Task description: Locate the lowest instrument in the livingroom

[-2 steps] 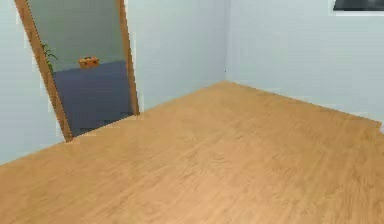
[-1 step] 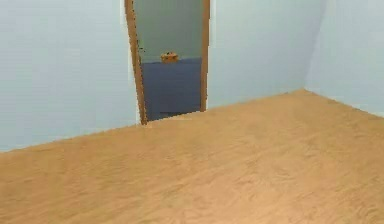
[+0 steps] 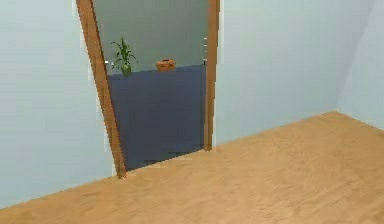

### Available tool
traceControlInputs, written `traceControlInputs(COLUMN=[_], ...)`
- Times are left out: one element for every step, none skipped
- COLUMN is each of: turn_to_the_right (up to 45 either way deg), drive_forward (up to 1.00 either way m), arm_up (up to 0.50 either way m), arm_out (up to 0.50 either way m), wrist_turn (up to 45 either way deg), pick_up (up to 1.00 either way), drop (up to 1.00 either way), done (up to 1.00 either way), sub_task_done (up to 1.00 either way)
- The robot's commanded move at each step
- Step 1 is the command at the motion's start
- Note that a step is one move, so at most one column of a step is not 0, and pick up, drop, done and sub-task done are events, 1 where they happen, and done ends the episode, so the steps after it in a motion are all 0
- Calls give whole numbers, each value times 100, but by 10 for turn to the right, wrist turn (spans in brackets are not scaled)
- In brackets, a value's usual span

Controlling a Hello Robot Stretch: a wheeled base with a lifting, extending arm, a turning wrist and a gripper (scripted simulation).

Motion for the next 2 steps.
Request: traceControlInputs(turn_to_the_right=[0,-150], drive_forward=[100,0], arm_up=[0,0], arm_out=[0,0], wrist_turn=[0,0], pick_up=[0,0], drop=[0,0], done=[0,0], sub_task_done=[0,0])
